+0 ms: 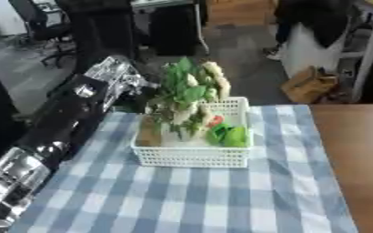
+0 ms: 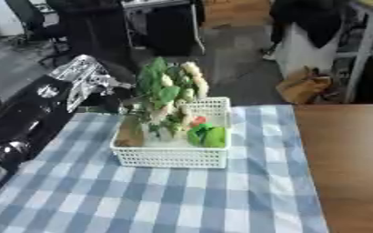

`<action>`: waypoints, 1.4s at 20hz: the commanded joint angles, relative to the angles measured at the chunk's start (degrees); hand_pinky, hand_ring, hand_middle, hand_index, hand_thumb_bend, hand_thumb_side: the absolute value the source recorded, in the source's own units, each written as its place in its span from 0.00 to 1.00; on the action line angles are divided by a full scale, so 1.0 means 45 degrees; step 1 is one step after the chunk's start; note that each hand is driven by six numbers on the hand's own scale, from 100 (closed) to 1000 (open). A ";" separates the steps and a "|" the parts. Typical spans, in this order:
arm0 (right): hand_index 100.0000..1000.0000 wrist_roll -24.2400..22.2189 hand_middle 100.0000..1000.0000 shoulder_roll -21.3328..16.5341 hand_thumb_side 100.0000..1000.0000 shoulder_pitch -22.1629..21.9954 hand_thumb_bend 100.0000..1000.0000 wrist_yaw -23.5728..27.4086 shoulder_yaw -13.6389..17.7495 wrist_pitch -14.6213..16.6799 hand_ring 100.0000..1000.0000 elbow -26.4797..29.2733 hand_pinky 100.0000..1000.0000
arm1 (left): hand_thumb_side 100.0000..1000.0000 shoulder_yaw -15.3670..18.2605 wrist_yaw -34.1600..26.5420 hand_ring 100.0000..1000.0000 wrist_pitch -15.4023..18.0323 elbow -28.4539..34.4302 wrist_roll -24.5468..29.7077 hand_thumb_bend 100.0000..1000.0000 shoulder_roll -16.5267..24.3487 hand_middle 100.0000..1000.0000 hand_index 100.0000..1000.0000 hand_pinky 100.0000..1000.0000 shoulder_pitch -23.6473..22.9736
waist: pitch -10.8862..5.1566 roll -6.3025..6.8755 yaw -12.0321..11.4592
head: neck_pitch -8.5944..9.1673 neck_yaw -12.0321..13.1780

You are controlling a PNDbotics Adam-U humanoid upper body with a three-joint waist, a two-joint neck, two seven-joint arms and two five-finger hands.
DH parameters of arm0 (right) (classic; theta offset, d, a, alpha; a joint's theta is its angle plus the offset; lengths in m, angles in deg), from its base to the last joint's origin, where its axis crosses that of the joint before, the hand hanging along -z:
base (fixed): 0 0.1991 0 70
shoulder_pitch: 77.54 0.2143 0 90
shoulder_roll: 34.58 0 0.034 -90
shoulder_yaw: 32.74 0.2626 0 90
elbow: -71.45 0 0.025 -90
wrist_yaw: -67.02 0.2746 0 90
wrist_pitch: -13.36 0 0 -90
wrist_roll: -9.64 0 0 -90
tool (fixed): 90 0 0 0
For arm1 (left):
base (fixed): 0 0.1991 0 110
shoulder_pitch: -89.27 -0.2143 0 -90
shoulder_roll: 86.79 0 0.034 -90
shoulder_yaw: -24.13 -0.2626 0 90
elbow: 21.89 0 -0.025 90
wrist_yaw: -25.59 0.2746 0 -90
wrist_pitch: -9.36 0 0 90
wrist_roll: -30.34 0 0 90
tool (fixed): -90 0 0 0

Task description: Pick up objects on the table and place them in the box.

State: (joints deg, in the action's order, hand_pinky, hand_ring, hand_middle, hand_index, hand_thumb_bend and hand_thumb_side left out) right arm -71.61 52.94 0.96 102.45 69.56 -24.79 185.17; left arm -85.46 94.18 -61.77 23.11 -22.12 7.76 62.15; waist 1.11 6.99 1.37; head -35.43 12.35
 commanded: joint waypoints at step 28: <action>0.58 -0.0337 0.57 -0.0310 0.89 0.0088 0.00 0.0478 -0.0028 0.0026 0.74 0.0193 0.69 | 0.64 0.0440 0.2178 1.00 -0.0025 -0.0638 -0.1583 0.06 -0.0528 1.00 1.00 1.00 0.0772 | -0.0119 -0.0190 0.0056 | 0.0192 0.0081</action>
State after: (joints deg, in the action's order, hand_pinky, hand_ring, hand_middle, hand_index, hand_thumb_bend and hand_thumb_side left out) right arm -72.85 52.94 1.26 104.01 69.24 -24.74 185.17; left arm -84.28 103.25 -61.95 19.87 -29.73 4.38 63.67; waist 1.11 6.98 1.63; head -34.83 12.57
